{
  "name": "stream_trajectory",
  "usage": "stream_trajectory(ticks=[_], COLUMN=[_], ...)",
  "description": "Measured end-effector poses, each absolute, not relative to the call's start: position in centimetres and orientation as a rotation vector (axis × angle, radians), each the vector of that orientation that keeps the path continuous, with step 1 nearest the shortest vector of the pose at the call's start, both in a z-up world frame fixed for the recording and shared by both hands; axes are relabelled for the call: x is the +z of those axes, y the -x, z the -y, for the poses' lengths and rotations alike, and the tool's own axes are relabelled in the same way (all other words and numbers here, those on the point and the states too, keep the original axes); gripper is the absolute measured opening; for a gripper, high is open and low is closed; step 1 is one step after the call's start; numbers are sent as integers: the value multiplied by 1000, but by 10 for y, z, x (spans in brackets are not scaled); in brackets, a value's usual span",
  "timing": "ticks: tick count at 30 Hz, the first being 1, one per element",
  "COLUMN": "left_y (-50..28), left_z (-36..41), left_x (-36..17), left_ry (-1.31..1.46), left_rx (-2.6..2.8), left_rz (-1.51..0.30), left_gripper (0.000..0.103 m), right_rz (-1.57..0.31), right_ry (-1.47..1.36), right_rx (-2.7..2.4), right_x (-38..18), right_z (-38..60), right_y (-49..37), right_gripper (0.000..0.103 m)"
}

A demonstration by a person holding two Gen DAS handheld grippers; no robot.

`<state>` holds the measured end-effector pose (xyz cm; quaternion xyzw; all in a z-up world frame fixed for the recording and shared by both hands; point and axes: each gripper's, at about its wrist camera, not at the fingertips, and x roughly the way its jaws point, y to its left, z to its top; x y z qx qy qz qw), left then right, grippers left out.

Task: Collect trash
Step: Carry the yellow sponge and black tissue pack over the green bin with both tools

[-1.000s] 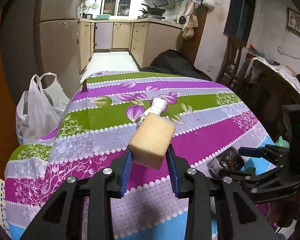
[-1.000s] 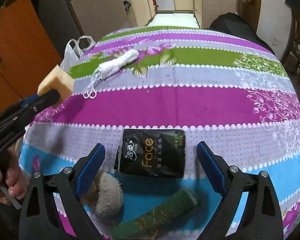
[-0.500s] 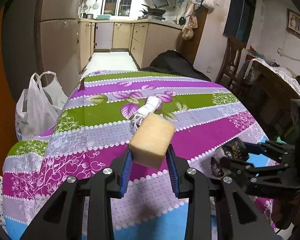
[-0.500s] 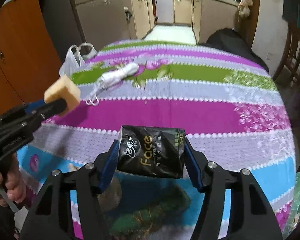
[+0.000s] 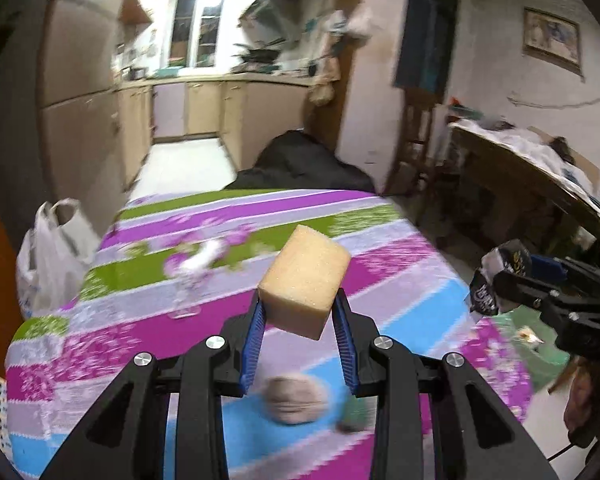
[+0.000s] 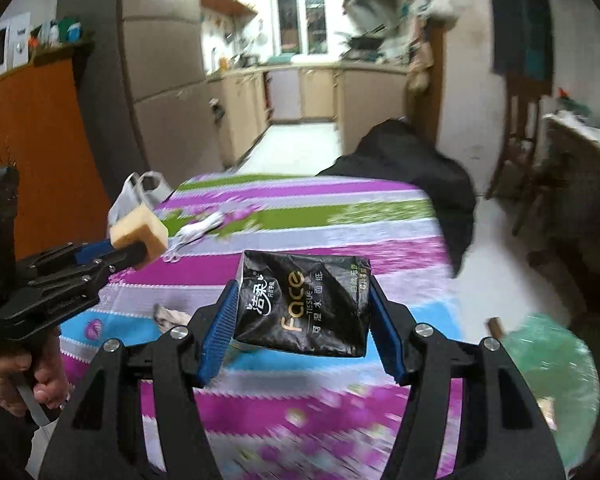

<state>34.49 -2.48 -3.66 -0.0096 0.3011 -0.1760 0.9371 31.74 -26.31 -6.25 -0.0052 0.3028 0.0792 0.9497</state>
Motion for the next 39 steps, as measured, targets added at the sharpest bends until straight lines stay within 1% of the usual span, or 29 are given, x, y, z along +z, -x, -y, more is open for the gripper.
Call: stream_trajectory(ticks=[6,12,17,22,27,30,39], left_y=[-319,-294,-278,-278,-289,-295,-309], left_z=[121,232,318,383,430,445,461], left_x=[-15,4,12,9,-5,-18,-53], left_ry=[-36,-92,-156,-175,-217,-233,-270], left_rx=[-521,-689,-781,-830,-838,-843,-844], left_rz=[-595,-594,-599,-642,-673,-696,-748], left_gripper=[35,35,35,35,35,35,34], right_rz=[-574,-600,-659,-731,-776,-797,-815], right_ry=[6,-27,-80,-142,-204,-230,-257], right_rx=[21,-110,-166,-192,-206,-213,-225], right_x=[-28,-12,-22,-44,-68,-80,-89], right_z=[347,429,478,518,550,560,578], right_y=[-264,-235,-226,-228,-227,-229,-225], right_gripper=[59,59,59,59,59,59,59])
